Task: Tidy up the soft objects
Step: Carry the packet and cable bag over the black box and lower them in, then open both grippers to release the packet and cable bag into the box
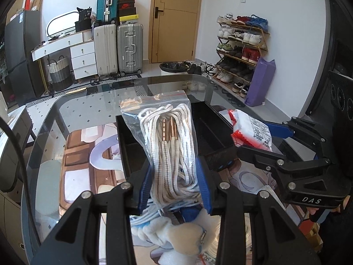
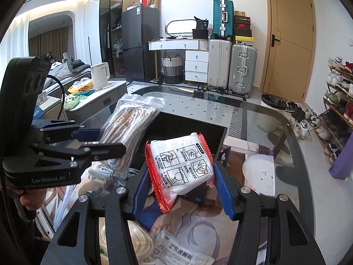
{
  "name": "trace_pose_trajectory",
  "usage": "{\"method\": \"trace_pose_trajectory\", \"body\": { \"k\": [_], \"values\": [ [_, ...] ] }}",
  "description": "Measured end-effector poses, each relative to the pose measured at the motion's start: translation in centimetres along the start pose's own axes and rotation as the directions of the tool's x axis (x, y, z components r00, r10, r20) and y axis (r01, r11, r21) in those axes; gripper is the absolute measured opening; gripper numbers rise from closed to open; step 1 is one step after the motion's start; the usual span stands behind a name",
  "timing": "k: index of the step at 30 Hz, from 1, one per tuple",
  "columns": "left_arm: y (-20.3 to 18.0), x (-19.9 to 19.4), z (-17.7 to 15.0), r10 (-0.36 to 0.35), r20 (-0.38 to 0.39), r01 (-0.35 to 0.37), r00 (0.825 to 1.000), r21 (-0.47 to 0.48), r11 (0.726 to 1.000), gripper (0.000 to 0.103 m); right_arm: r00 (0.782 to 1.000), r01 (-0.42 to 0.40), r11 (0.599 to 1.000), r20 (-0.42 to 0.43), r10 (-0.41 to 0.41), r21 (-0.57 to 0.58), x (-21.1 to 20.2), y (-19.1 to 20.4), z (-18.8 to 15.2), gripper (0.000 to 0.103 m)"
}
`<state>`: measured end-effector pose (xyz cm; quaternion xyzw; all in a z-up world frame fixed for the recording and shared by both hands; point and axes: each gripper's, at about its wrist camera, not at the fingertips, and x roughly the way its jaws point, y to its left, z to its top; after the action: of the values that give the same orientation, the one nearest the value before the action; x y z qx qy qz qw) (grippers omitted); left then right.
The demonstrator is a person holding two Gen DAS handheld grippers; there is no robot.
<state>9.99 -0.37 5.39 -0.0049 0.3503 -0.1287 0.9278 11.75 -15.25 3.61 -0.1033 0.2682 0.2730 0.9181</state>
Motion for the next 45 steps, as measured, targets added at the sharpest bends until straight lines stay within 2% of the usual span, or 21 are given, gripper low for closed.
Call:
{"method": "trace_pose_trajectory", "body": {
  "k": [6, 20, 23, 24, 25, 26, 27, 28, 30, 31, 32, 35, 38, 45],
  "values": [
    [0.6, 0.5, 1.1, -0.008, 0.000, 0.008, 1.000, -0.002, 1.000, 0.037, 1.000, -0.006, 1.000, -0.010, 0.006, -0.003, 1.7, -0.5, 1.7, 0.056],
    [1.7, 2.4, 2.6, -0.026, 0.022, 0.026, 0.999, -0.024, 0.999, 0.037, 0.999, -0.014, 1.000, -0.033, 0.013, -0.003, 4.4, -1.4, 2.3, 0.057],
    [1.9, 2.4, 2.7, -0.024, 0.035, 0.025, 0.999, -0.022, 0.999, 0.038, 1.000, -0.006, 1.000, -0.026, 0.005, -0.015, 4.4, -1.5, 2.4, 0.065],
    [1.9, 2.4, 2.7, -0.018, 0.042, 0.018, 0.999, -0.015, 1.000, 0.038, 1.000, 0.001, 1.000, -0.016, -0.002, -0.020, 4.3, -1.4, 2.4, 0.075],
    [1.8, 2.3, 2.6, -0.011, 0.053, 0.012, 0.999, -0.008, 1.000, 0.039, 1.000, 0.009, 1.000, -0.008, -0.009, -0.021, 4.3, -1.4, 2.5, 0.079],
    [1.7, 2.2, 2.6, -0.004, 0.065, 0.004, 0.998, 0.002, 1.000, 0.044, 1.000, 0.013, 1.000, -0.001, -0.013, -0.019, 4.1, -1.4, 2.5, 0.085],
    [1.7, 2.1, 2.6, -0.004, 0.069, 0.004, 0.998, 0.005, 1.000, 0.049, 1.000, 0.014, 1.000, 0.004, -0.014, -0.015, 4.0, -1.5, 2.5, 0.086],
    [1.7, 1.9, 2.6, -0.010, 0.077, 0.009, 0.997, 0.007, 1.000, 0.059, 1.000, 0.013, 1.000, 0.004, -0.013, -0.011, 3.8, -1.6, 2.5, 0.086],
    [1.6, 1.5, 2.5, -0.011, 0.093, 0.010, 0.996, 0.013, 1.000, 0.063, 1.000, 0.015, 1.000, 0.005, -0.015, -0.004, 3.5, -1.8, 2.3, 0.092],
    [1.5, 1.3, 2.4, -0.006, 0.095, 0.004, 0.996, 0.019, 1.000, 0.071, 1.000, 0.017, 1.000, 0.006, -0.017, -0.002, 3.4, -1.9, 2.2, 0.095],
    [1.4, 1.1, 2.3, 0.007, 0.096, -0.010, 0.995, 0.023, 1.000, 0.085, 1.000, 0.021, 1.000, 0.009, -0.021, 0.004, 3.2, -2.0, 2.1, 0.099],
    [1.4, 0.0, 1.6, 0.043, 0.134, -0.045, 0.990, 0.011, 0.999, 0.099, 0.999, 0.032, 0.999, 0.018, -0.032, 0.023, 2.5, -2.1, 1.8, 0.102],
    [1.4, -0.5, 0.8, 0.056, 0.131, -0.057, 0.990, 0.011, 0.998, 0.103, 1.000, 0.028, 0.997, 0.010, -0.029, 0.066, 1.8, -2.7, 1.0, 0.102],
    [1.8, -1.6, -1.1, 0.088, 0.129, -0.088, 0.988, -0.008, 0.996, 0.103, 1.000, 0.029, 0.995, -0.007, -0.029, 0.093, 0.1, -3.2, -1.1, 0.102]
  ]
}}
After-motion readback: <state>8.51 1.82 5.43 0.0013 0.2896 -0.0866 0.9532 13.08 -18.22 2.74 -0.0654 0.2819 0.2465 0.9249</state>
